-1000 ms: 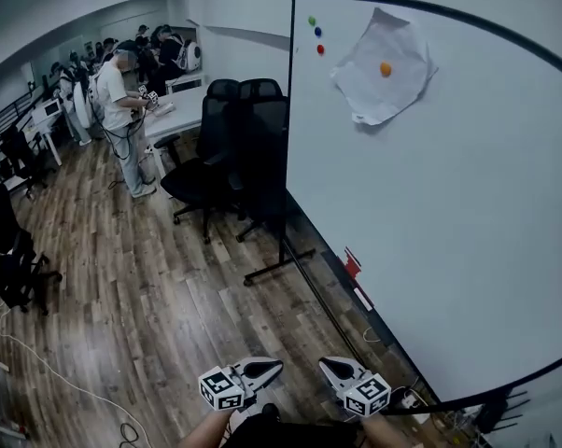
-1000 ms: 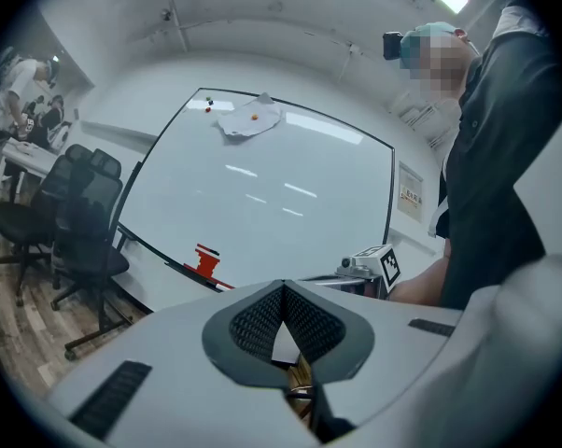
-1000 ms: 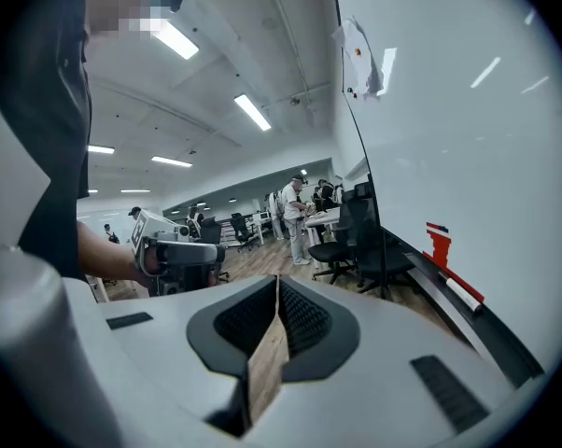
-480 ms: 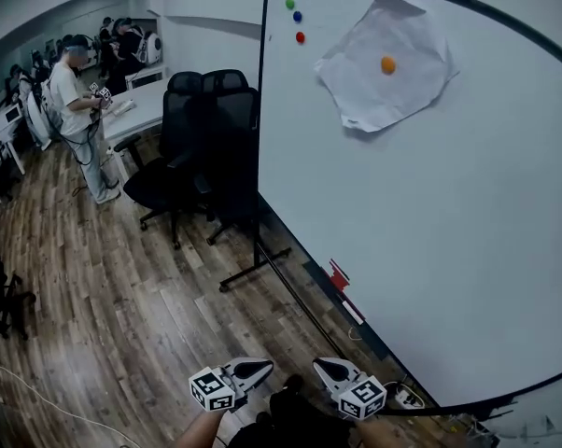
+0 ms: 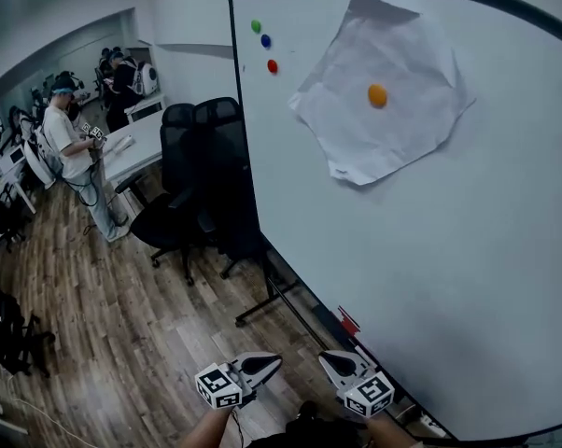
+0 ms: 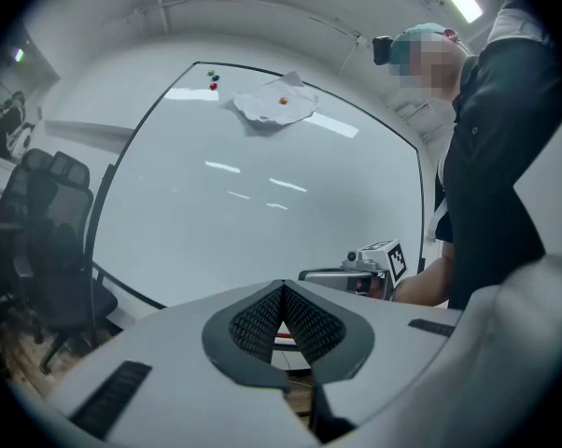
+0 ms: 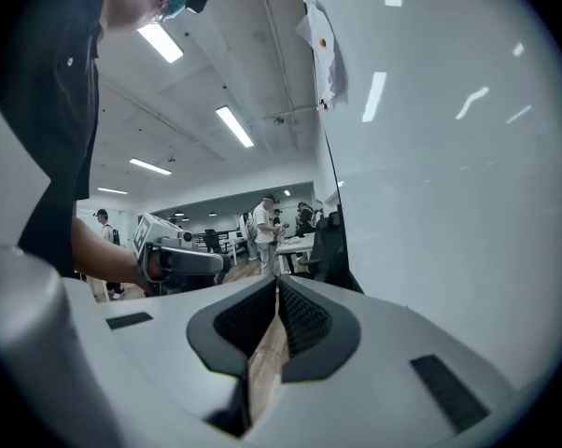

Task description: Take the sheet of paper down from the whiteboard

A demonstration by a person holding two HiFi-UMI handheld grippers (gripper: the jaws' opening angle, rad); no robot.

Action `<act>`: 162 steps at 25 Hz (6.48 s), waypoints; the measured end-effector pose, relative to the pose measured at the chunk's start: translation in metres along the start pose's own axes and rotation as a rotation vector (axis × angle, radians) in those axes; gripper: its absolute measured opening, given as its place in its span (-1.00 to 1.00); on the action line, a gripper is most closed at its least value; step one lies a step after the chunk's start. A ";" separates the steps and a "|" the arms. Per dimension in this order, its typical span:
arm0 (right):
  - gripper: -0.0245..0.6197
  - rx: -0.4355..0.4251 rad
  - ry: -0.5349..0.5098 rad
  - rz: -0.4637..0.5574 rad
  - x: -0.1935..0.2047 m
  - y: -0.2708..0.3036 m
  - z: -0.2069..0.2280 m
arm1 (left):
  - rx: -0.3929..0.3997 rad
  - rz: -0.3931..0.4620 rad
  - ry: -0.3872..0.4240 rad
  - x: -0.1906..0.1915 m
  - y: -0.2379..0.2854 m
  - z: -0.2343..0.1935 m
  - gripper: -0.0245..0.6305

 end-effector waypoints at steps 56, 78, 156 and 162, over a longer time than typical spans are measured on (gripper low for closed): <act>-0.54 1.215 -0.796 0.204 -0.529 -0.039 -0.002 | 0.215 0.195 1.111 -0.493 0.190 -0.046 -0.63; -0.80 1.247 -0.830 0.160 -0.530 -0.038 -0.004 | 0.162 0.164 1.131 -0.493 0.200 -0.040 -0.45; -0.85 1.050 -0.865 0.059 -0.460 -0.018 -0.017 | 0.175 0.201 1.148 -0.512 0.200 -0.031 -0.53; -0.85 1.009 -0.864 0.065 -0.451 -0.012 -0.019 | 0.163 0.267 1.202 -0.505 0.168 -0.030 -0.55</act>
Point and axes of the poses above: the fingertips, and each gripper's own axes: y forward along the fingers, z to its right, x out of its underside, the point moved 9 cm from there along -y, backward along the fingers, and after that the axes turned 13 degrees about x, right-handed, at the moved point
